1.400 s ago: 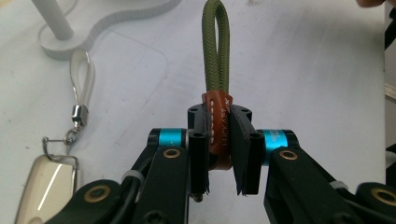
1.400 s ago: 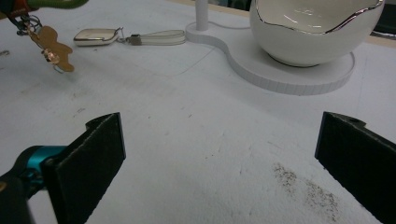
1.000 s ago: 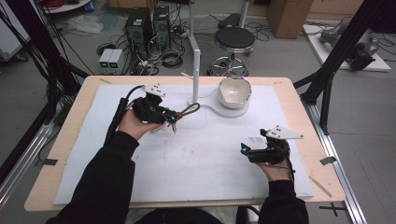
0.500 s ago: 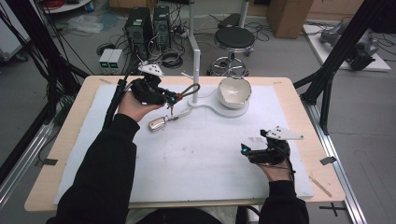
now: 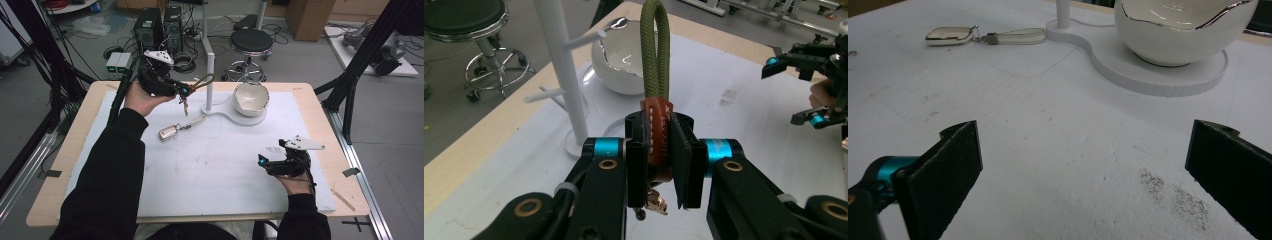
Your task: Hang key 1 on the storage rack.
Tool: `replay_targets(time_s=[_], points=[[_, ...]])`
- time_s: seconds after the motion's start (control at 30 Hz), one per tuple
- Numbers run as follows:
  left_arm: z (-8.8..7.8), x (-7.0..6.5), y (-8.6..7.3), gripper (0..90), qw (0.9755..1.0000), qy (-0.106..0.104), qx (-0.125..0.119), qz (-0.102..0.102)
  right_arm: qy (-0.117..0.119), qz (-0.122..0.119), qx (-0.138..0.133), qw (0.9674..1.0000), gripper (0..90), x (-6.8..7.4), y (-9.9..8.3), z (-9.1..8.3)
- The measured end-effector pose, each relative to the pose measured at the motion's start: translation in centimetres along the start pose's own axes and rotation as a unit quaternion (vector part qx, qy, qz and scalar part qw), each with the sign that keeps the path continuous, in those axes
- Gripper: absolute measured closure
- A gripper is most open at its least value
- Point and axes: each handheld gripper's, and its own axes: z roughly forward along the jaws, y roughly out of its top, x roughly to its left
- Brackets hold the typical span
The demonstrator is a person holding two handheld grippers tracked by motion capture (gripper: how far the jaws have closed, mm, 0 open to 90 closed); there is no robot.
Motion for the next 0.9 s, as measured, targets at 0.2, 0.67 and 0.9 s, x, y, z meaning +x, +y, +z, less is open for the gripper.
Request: replay_targets(time_s=[0.2, 0.67, 0.9], points=[[0.3, 1.0, 1.3, 78.0, 0.9999, 0.001, 0.011, -0.006, 0.001, 0.003, 0.0, 1.0, 0.8, -0.1, 0.0, 0.0], [3.7, 3.3, 1.2, 78.1, 0.9982, 0.002, 0.046, -0.039, 0.002, 0.001, 0.002, 1.0, 0.8, -0.1, -0.1, 0.1], [4.2, 3.5, 1.1, 78.0, 0.9982, 0.013, 0.047, -0.036, 0.003, -0.002, 0.005, 1.0, 0.7, 0.0, -0.1, 0.2]])
